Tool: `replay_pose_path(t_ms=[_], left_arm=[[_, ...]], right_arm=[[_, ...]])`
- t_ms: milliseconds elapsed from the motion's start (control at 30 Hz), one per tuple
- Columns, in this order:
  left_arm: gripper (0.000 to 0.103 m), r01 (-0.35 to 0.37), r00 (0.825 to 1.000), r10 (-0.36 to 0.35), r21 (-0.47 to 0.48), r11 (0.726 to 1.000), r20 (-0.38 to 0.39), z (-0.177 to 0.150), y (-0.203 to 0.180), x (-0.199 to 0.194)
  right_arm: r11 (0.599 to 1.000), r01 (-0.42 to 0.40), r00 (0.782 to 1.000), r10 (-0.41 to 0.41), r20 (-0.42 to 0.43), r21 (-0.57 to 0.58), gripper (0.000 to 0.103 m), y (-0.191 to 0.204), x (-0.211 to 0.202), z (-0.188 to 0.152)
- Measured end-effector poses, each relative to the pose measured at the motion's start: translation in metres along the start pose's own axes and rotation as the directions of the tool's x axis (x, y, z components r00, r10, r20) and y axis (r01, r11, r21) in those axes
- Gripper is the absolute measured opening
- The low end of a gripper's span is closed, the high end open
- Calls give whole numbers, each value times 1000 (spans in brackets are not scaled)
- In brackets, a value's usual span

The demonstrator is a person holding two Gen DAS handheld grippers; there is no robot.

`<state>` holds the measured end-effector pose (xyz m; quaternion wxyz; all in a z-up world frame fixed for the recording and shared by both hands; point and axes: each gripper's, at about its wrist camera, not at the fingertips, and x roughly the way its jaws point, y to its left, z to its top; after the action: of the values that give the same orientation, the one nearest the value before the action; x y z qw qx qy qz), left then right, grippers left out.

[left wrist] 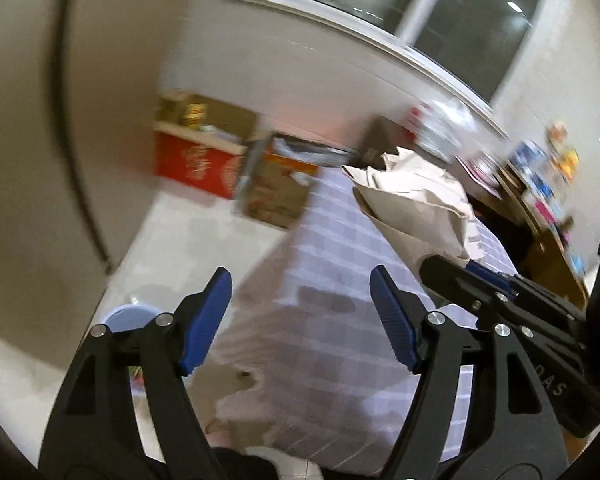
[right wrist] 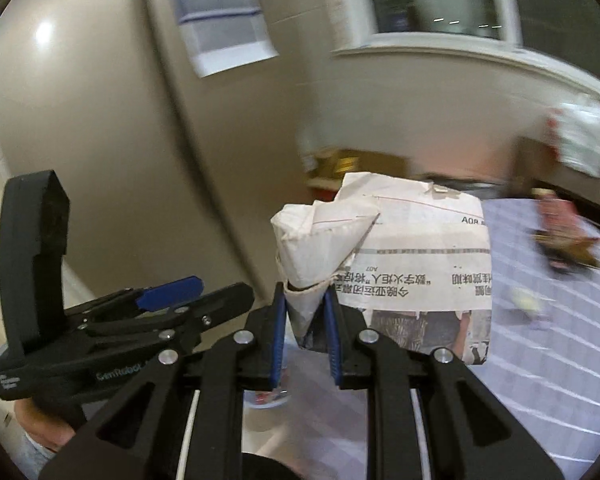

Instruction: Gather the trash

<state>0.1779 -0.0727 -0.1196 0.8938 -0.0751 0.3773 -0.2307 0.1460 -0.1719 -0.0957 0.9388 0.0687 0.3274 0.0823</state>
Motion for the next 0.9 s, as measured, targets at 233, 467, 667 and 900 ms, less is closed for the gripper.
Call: replay_pose_path(t_ms=[233, 467, 667, 900], left_arm=[[70, 112, 989, -101, 102, 988, -111, -6, -114, 93], [72, 102, 986, -82, 128, 986, -147, -7, -158, 152], [26, 114, 972, -83, 136, 984, -220, -2, -164, 191], [0, 165, 971, -139, 126, 978, -196, -3, -144, 169]], right_arm=[[976, 209, 978, -210, 10, 68, 18, -122, -42, -21], [961, 237, 971, -237, -16, 142, 18, -193, -41, -36], [959, 219, 976, -216, -41, 181, 18, -208, -18, -35], [967, 191, 981, -185, -50, 168, 18, -190, -11, -31]])
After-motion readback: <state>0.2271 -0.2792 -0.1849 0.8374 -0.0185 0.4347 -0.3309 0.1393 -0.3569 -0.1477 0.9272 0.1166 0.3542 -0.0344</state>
